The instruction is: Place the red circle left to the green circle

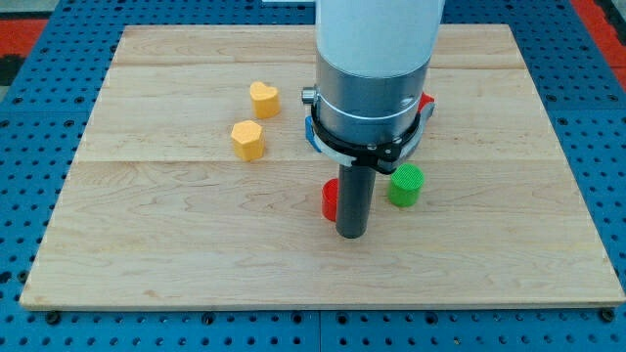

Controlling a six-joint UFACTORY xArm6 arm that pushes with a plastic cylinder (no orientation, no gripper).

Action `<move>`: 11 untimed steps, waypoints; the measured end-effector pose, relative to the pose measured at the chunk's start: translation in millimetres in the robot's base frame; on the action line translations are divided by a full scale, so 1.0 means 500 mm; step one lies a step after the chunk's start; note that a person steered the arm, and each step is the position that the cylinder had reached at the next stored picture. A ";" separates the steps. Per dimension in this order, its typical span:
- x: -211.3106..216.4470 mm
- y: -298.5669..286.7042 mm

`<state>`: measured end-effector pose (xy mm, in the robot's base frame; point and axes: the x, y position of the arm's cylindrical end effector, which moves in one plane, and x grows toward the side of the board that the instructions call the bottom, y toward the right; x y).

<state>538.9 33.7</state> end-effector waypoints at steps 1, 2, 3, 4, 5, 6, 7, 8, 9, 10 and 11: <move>-0.006 -0.020; -0.015 -0.032; -0.015 -0.032; -0.033 -0.047; -0.042 -0.057; -0.013 -0.041; 0.041 0.071; 0.044 0.213; 0.044 0.274; 0.024 0.274; -0.041 0.274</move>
<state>518.4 170.9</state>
